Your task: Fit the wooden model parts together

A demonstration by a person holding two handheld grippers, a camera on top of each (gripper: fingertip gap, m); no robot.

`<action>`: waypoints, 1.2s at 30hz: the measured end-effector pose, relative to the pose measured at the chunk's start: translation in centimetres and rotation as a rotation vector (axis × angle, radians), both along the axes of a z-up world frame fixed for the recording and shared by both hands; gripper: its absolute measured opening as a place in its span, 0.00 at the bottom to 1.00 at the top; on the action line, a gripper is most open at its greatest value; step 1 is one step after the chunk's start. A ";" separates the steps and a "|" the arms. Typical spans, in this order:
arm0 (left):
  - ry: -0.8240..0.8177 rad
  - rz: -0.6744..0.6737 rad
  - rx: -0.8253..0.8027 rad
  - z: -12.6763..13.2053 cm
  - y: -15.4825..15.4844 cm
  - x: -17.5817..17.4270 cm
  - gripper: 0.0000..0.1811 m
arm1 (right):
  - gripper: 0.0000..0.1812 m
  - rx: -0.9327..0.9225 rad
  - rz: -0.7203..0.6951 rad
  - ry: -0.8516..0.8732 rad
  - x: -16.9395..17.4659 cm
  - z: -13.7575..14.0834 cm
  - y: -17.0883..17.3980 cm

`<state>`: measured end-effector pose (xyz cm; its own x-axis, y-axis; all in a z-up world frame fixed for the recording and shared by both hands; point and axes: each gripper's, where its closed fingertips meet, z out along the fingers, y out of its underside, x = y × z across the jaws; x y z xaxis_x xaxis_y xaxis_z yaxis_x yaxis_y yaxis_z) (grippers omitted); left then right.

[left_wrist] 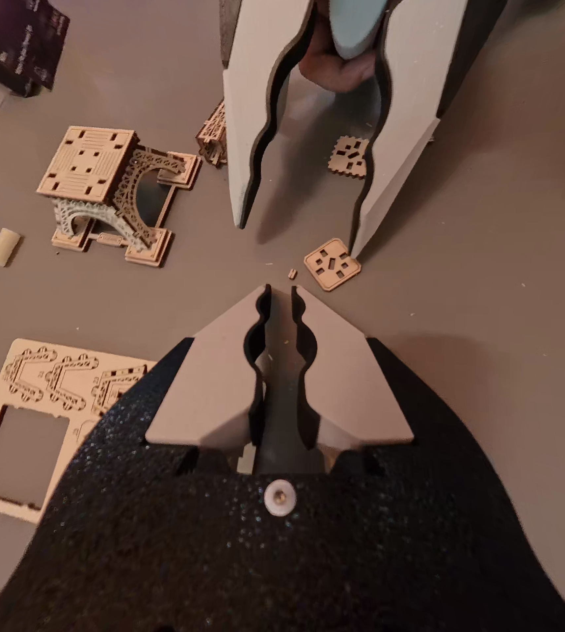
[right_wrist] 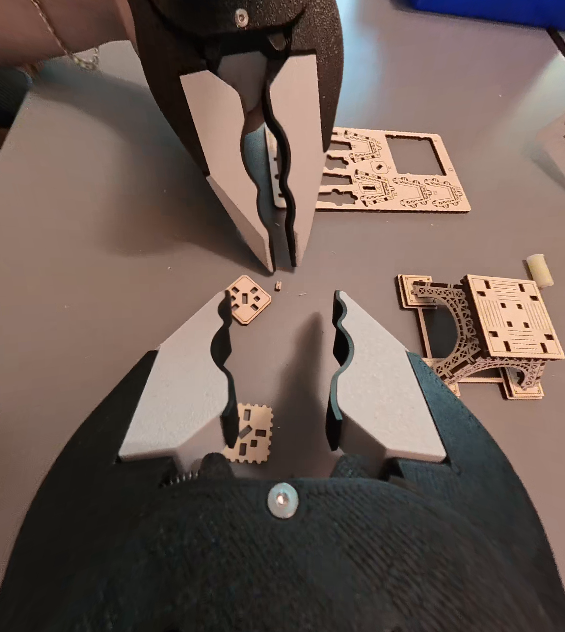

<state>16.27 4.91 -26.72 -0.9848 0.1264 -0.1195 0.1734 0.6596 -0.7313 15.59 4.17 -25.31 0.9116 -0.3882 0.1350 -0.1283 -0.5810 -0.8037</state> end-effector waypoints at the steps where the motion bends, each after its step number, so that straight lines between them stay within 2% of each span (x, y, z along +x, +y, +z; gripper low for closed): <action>1: 0.009 -0.031 -0.002 0.0 -0.2 -0.3 0.05 | 0.31 0.001 0.000 0.002 0.1 0.0 0.0; 4: 0.041 -0.079 0.009 -0.1 -0.6 -0.7 0.04 | 0.28 0.018 -0.001 0.014 0.1 0.2 -0.1; 5: 0.053 -0.087 0.016 -0.2 -0.6 -0.9 0.00 | 0.27 0.028 0.006 0.021 0.1 0.3 -0.1; 11: -0.022 -0.081 -0.002 -0.1 -0.8 -0.3 0.00 | 0.20 0.142 -0.034 0.116 0.4 1.3 -0.9; 16: -0.036 -0.126 -0.021 0.3 -0.4 -0.6 0.03 | 0.20 0.138 -0.053 0.154 0.7 1.0 -2.1; 22: -0.130 -0.306 0.044 0.3 -0.6 -0.5 0.04 | 0.19 0.105 -0.022 0.163 0.1 0.5 -1.9; 29: -0.025 -0.530 0.121 -0.2 -0.8 -1.3 0.02 | 0.19 0.110 -0.008 0.192 -0.2 0.4 -2.0; 33: 0.021 -0.506 0.143 -0.2 -0.8 -1.3 0.02 | 0.18 0.115 -0.018 0.198 -0.1 0.4 -2.1; 36: -0.059 -0.442 0.089 0.2 -1.1 -0.7 0.01 | 0.18 0.128 -0.040 0.192 0.2 0.6 -2.3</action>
